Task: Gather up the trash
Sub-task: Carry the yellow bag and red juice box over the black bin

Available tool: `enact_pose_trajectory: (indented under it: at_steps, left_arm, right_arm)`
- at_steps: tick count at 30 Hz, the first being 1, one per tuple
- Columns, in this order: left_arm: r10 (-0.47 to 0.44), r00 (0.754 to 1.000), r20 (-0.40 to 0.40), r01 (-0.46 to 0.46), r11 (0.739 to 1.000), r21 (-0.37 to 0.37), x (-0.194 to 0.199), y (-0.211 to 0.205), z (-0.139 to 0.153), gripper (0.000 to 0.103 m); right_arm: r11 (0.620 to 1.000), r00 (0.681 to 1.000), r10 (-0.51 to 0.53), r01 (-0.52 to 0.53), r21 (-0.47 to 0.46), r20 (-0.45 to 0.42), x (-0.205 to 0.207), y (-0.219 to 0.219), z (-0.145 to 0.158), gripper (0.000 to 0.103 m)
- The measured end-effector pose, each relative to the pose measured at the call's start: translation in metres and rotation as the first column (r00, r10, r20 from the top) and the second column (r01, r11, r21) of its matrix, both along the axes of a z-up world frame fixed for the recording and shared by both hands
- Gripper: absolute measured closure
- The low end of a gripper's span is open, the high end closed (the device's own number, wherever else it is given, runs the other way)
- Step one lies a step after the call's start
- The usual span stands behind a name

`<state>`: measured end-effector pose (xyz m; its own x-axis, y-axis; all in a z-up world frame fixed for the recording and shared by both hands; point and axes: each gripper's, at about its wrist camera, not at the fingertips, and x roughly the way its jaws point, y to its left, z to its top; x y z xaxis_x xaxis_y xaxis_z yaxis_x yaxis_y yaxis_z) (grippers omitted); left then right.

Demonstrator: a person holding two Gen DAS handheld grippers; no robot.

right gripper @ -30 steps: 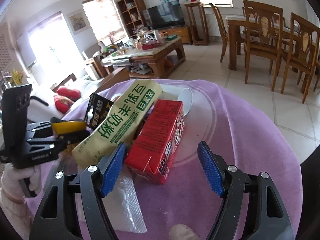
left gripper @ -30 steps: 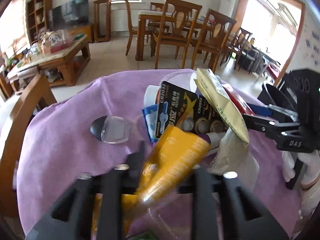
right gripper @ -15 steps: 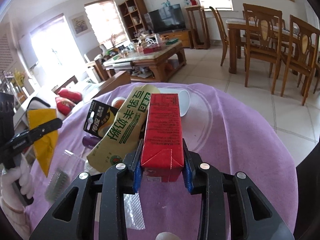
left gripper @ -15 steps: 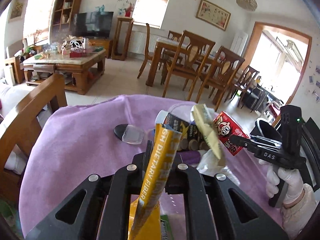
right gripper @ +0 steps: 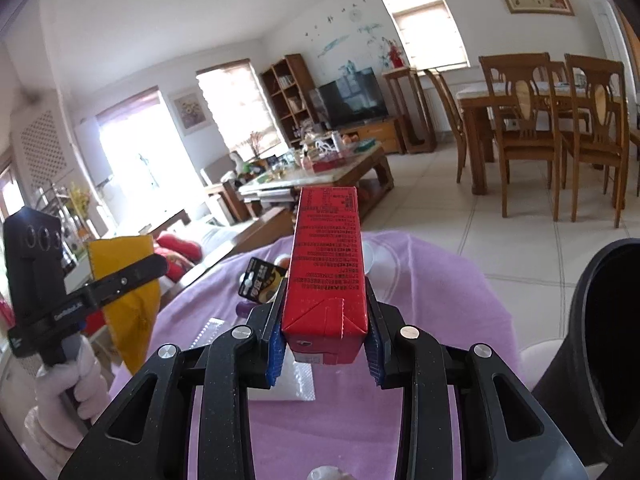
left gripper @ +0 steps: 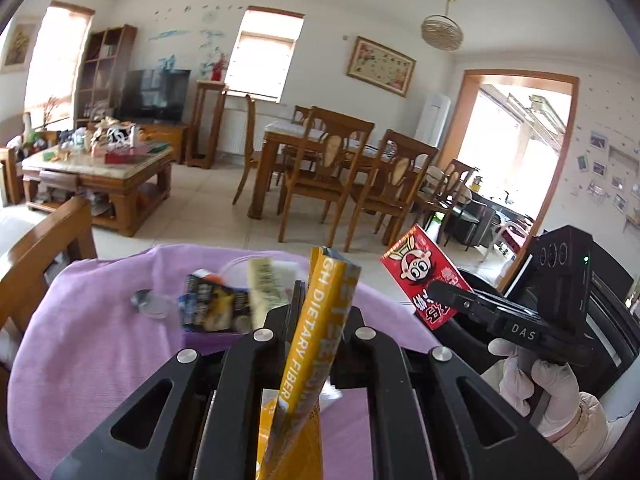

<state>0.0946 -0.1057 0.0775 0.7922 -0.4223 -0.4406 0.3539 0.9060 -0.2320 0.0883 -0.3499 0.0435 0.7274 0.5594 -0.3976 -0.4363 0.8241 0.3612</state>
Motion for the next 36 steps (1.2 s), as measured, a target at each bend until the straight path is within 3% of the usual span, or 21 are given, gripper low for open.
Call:
enact_pose_trajectory:
  at_steps: [9,18,25,36]
  left_arm:
    - [-0.131,0.990,0.060,0.128,0.990,0.055,-0.010,-0.124,0.006,0.094]
    - [-0.275,0.960,0.055,0.274,0.961,0.032,-0.007,-0.216,-0.007,0.094]
    - [-0.316,0.949,0.004,0.315,0.946,-0.080,0.022,-0.263,-0.024,0.094]
    - [-0.375,0.924,-0.071,0.366,0.924,-0.108,0.049,-0.325,-0.055,0.094]
  right_arm:
    - [0.991,0.988,-0.136,0.134,0.021,0.069,-0.047,-0.129,0.019,0.070]
    - [0.965,0.965,-0.261,0.259,0.052,0.036,-0.075,-0.238,-0.005,0.070]
    - [0.944,0.945,-0.326,0.326,0.060,-0.010,-0.081,-0.287,-0.035,0.070]
    - [0.916,0.916,-0.388,0.395,0.073,-0.100,-0.070,-0.317,-0.087,0.070]
